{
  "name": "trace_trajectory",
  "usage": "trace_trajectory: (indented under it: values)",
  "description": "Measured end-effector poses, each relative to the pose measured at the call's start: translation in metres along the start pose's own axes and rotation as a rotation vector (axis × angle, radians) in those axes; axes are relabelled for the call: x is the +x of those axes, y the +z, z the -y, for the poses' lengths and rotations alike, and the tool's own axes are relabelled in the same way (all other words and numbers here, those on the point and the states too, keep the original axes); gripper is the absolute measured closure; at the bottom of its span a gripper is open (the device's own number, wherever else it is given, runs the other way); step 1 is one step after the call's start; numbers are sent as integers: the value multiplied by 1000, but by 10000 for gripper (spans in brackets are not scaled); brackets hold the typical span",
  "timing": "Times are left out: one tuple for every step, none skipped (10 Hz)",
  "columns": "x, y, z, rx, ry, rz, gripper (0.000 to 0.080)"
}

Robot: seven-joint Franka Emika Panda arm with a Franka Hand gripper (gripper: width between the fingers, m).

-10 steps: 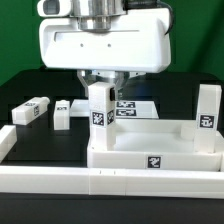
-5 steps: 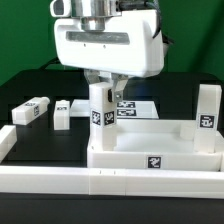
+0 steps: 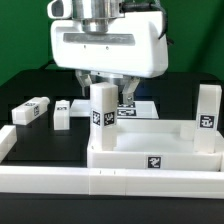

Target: Assemble desk

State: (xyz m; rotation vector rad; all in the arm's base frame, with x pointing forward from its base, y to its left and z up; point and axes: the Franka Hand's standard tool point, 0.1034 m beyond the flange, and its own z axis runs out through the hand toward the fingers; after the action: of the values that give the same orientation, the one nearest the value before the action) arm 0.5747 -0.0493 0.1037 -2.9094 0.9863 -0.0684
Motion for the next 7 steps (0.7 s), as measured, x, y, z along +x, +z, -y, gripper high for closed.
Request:
trace_trajectory:
  values:
    - [0, 0, 0, -1, -125, 0, 159]
    - [0, 0, 0, -1, -262, 0, 151]
    - [0, 0, 0, -1, -387, 0, 151]
    - [-1, 0, 1, -1, -491, 1, 151]
    - [-1, 1, 1, -3, -587, 3, 151]
    - [0, 1, 1, -4, -681, 5, 151]
    - [2, 1, 2, -9, -750, 10, 151]
